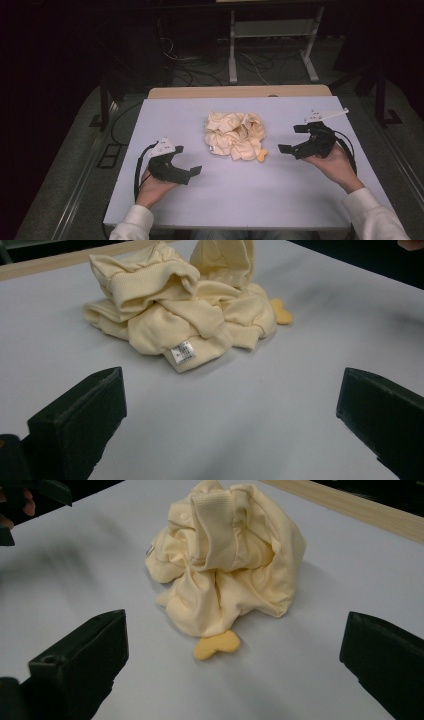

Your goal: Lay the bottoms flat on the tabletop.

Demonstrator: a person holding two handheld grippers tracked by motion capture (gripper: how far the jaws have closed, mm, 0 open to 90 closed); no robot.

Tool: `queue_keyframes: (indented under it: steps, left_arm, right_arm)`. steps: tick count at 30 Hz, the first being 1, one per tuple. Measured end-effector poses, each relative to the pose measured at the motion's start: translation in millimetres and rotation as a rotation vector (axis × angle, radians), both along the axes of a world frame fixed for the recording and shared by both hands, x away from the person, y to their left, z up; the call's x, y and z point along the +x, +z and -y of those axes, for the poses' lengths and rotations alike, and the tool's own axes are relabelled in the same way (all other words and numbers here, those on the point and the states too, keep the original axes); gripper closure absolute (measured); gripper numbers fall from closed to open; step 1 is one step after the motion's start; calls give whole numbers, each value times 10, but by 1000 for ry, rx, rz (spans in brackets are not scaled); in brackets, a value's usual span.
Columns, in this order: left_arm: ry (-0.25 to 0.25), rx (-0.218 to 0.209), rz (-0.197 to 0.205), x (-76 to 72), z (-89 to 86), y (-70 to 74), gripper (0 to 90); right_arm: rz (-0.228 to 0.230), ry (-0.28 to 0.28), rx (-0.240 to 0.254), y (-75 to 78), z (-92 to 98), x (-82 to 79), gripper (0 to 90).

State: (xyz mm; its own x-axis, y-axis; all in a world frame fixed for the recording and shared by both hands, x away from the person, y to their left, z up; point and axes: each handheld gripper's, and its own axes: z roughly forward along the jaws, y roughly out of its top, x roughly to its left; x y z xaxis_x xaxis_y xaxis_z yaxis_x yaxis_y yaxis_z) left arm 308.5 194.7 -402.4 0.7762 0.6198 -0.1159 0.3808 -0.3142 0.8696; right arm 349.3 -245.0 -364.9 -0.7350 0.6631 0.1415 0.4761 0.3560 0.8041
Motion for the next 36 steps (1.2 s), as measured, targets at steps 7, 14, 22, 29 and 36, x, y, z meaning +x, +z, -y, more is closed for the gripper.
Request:
queue_keyframes:
  steps: [7, 14, 22, 29, 36]
  left_arm:
    - [-8, 15, -3, 95, 49, 41, 0]
    - [-21, 17, -1, 197, 96, 89, 0]
    - [-25, 19, -2, 309, 152, 131, 0]
    - [-25, 28, -11, 439, 200, 138, 0]
    - [-21, 23, -17, 548, 247, 104, 0]
  right_arm:
    - [-1, 11, -16, 29, -93, 101, 0]
    - [-1, 12, -20, 23, -170, 184, 0]
    - [-6, 17, -34, -7, -250, 262, 0]
    - [-12, 17, -34, -49, -307, 345, 0]
    - [-18, 22, -29, -96, -360, 420, 0]
